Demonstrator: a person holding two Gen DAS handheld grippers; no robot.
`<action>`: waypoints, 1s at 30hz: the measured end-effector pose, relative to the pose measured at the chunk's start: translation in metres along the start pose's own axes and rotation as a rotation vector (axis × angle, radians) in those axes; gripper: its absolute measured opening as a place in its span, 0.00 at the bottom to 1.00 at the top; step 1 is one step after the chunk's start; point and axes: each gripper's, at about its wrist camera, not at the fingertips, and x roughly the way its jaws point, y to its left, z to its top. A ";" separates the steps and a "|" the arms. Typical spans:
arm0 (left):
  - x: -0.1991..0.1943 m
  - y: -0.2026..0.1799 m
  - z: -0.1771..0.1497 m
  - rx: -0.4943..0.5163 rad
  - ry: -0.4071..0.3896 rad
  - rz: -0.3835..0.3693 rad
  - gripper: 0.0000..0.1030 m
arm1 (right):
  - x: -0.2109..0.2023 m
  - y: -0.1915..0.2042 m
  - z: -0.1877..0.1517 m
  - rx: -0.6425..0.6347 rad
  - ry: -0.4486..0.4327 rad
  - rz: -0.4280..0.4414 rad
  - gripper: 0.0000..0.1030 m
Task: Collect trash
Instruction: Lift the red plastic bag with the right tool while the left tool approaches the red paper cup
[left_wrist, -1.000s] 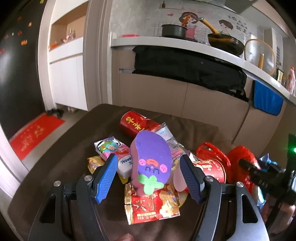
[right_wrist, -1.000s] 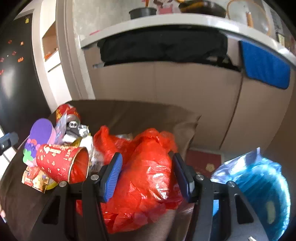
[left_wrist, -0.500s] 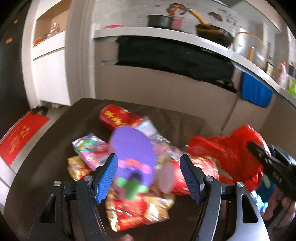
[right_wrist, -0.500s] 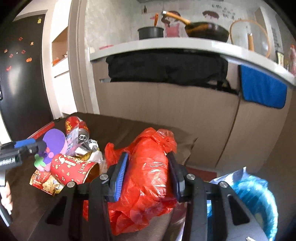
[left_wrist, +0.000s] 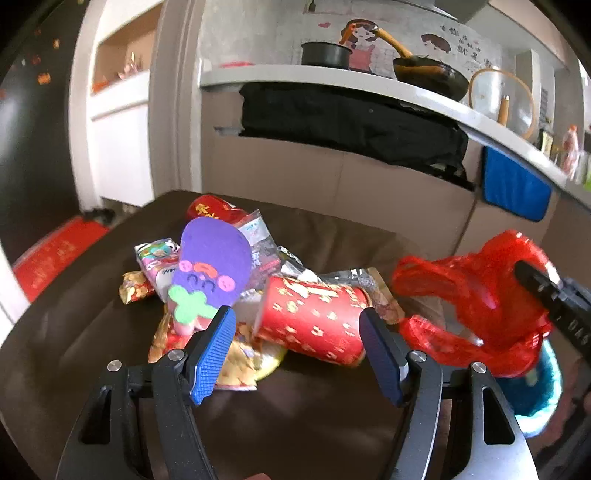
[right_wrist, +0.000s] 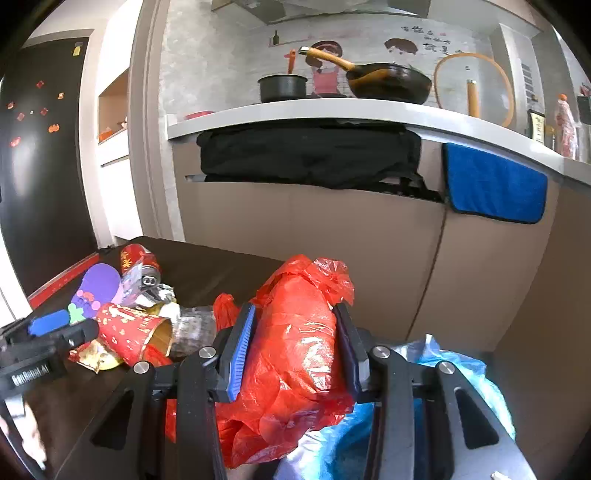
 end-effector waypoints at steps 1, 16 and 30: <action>0.001 -0.007 -0.003 0.013 -0.001 0.016 0.68 | -0.003 -0.005 -0.001 0.010 -0.003 0.002 0.37; 0.052 -0.050 -0.010 0.221 -0.008 0.316 0.66 | -0.021 -0.054 -0.017 0.104 0.016 0.004 0.37; 0.025 0.052 0.028 -0.010 -0.085 0.242 0.23 | -0.015 -0.018 -0.008 0.082 0.009 0.069 0.38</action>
